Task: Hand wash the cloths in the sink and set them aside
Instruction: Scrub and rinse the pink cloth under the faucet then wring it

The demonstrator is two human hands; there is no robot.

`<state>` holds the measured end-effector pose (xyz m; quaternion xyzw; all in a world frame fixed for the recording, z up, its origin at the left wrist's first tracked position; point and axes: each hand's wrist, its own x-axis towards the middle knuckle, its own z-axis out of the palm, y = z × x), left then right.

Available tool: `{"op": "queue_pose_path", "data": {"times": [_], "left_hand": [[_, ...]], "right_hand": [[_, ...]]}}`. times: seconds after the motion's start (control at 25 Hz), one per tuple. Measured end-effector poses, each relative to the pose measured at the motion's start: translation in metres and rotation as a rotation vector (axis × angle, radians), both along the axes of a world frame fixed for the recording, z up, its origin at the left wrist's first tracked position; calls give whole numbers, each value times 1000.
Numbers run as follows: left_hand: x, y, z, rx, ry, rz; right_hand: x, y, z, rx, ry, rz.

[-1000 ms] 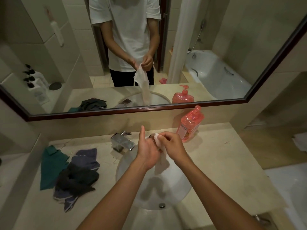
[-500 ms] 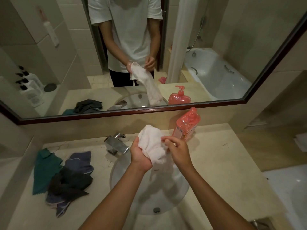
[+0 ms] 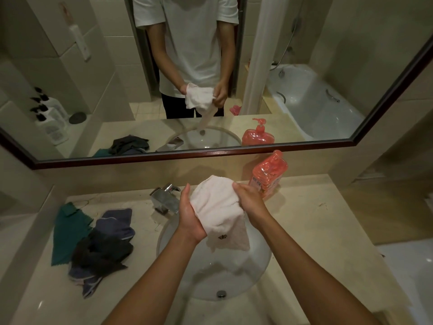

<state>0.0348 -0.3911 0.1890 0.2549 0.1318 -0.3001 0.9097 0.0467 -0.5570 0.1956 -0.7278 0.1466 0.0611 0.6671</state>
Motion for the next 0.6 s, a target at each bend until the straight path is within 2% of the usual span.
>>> {"op": "queue_pose_path", "data": {"times": [0.12, 0.24, 0.4, 0.6], "left_hand": [[-5, 1, -1, 2, 1, -67], [-10, -2, 4, 23, -57, -180], [-5, -5, 12, 10, -157, -268], [-6, -11, 1, 0, -74, -180]], "right_hand": [[8, 8, 12, -166, -171, -31], [22, 11, 28, -192, -224, 36], [33, 10, 32, -153, -97, 54], [29, -9, 18, -241, -1, 107]]}}
